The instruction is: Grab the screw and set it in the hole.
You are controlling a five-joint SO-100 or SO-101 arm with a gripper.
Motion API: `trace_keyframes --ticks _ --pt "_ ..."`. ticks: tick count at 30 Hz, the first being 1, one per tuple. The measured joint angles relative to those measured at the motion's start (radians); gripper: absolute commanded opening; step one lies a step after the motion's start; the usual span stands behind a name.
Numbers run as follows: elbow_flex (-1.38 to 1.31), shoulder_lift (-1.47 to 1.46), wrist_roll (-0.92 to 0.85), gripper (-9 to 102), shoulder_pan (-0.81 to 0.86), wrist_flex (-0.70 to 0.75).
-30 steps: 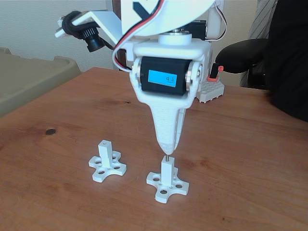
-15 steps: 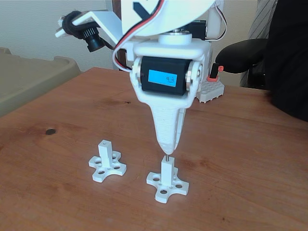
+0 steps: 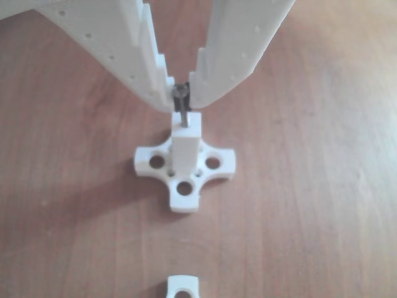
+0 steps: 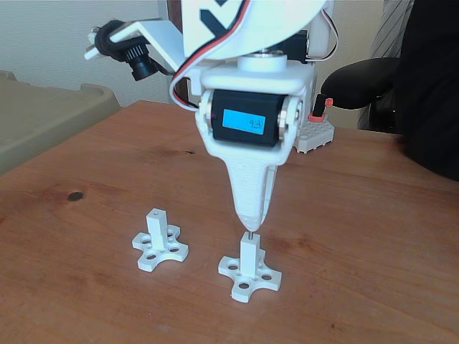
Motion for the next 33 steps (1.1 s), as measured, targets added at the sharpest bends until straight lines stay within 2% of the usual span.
trace_keyframes --ticks 25,33 --pt "0.000 -0.025 0.000 4 0.000 -0.003" --pt "0.000 -0.025 0.000 10 0.000 -0.003"
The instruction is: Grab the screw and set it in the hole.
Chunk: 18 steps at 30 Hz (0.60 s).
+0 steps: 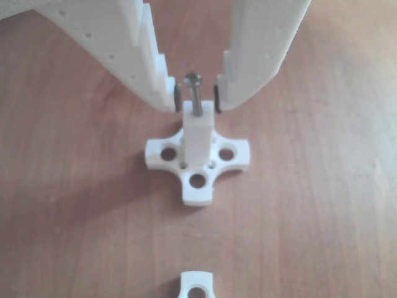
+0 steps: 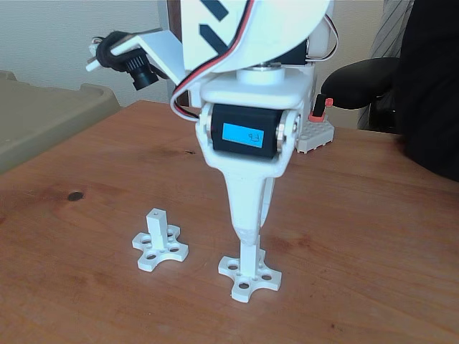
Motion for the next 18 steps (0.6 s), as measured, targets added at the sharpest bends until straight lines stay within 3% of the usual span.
trace_keyframes --ticks 18 --pt "-0.015 0.000 -0.018 22 0.044 0.066"
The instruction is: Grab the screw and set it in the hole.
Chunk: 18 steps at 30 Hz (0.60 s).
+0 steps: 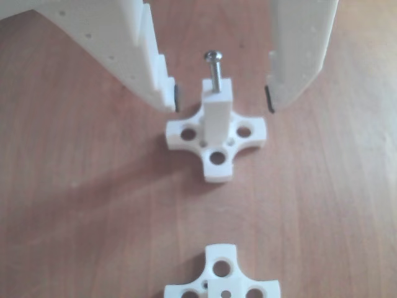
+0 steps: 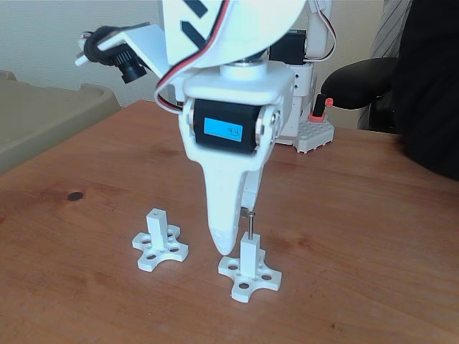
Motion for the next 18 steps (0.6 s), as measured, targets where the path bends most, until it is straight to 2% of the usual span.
trace_keyframes --ticks 13,18 --pt "-0.020 0.041 -0.029 24 0.066 0.052" --pt "-0.020 0.118 -0.037 19 0.084 0.071"
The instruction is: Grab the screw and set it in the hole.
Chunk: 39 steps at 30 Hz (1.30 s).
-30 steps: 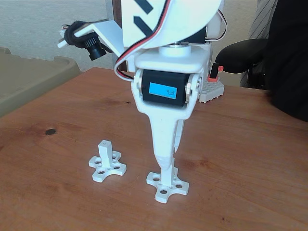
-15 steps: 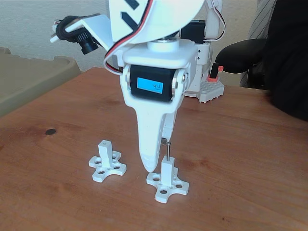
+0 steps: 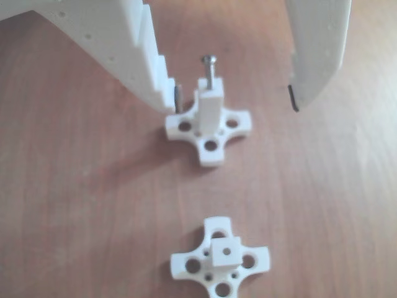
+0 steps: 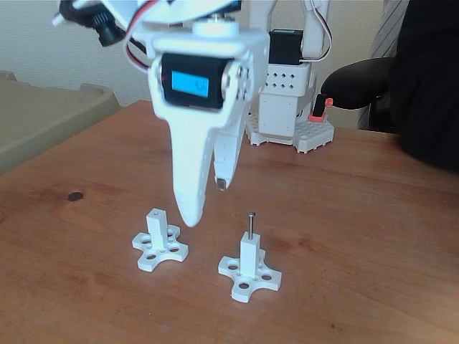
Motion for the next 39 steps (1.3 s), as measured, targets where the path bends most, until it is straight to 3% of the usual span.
trace_keyframes --ticks 12,21,25,39 --pt "0.081 0.281 0.000 -4 0.029 0.028" --pt "0.272 0.624 -0.049 -4 0.032 0.074" --pt "0.480 0.851 -0.071 -4 0.035 0.074" --pt "1.088 1.493 -0.107 -4 0.060 -0.066"
